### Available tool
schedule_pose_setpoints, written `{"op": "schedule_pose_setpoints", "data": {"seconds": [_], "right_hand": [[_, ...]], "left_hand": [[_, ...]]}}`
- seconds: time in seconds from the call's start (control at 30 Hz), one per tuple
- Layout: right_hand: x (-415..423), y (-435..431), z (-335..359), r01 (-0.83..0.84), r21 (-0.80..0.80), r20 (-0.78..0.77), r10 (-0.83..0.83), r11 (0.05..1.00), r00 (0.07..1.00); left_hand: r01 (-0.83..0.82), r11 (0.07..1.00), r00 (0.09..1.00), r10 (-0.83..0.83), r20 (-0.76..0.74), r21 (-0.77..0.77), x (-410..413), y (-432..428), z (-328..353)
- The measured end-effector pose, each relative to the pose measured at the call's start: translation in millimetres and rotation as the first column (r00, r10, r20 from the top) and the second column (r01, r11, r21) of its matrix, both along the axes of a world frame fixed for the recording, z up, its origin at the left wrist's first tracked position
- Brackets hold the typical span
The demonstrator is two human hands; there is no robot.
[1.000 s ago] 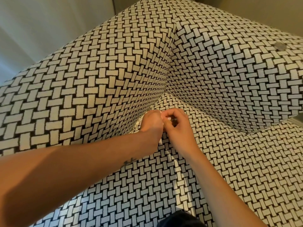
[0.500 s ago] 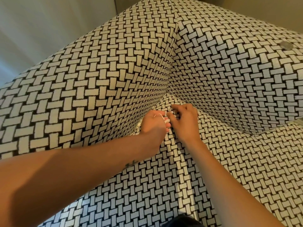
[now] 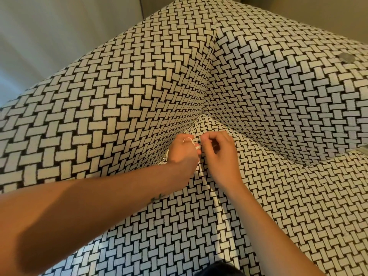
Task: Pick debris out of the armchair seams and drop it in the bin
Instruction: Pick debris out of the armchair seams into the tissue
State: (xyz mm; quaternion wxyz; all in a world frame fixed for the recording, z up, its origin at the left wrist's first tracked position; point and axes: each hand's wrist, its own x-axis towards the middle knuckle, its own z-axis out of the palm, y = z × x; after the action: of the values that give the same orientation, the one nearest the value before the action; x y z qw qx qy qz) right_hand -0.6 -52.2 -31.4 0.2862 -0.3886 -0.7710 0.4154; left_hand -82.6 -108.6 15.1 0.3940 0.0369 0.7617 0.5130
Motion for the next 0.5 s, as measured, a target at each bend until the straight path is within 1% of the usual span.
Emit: {"op": "schedule_pose_setpoints", "data": {"seconds": [0.07, 0.1, 0.17, 0.27, 0.37, 0.4, 0.5], "right_hand": [[3, -14, 4, -0.046, -0.023, -0.036, 0.045, 0.999, 0.998], [3, -18, 6, -0.044, -0.055, -0.06, 0.04, 0.998, 0.997], [4, -20, 12, -0.008, -0.176, -0.118, -0.013, 0.984, 0.993], [5, -15, 22, -0.028, -0.411, -0.159, -0.042, 0.911, 0.986], [4, -10, 26, -0.041, -0.456, -0.102, -0.007, 0.889, 0.995], [3, -9, 25, -0.048, -0.486, -0.107, -0.005, 0.873, 0.994], [1, -3, 23, -0.113, -0.624, -0.183, -0.004, 0.774, 0.983]], "left_hand": [[0.049, 0.998, 0.999, -0.049, 0.019, -0.031, 2, -1, 2], [0.066, 0.997, 0.997, -0.065, 0.041, -0.035, 3, -2, 3], [0.068, 0.997, 0.995, -0.065, 0.077, -0.033, 4, -3, 3], [0.051, 0.999, 0.992, -0.048, 0.115, -0.017, 3, -1, 5], [0.059, 0.998, 0.991, -0.055, 0.124, -0.025, 2, 1, 9], [0.077, 0.996, 0.992, -0.072, 0.104, -0.047, 1, 1, 8], [0.088, 0.99, 0.995, -0.081, 0.059, -0.111, -1, 2, 6]]}}
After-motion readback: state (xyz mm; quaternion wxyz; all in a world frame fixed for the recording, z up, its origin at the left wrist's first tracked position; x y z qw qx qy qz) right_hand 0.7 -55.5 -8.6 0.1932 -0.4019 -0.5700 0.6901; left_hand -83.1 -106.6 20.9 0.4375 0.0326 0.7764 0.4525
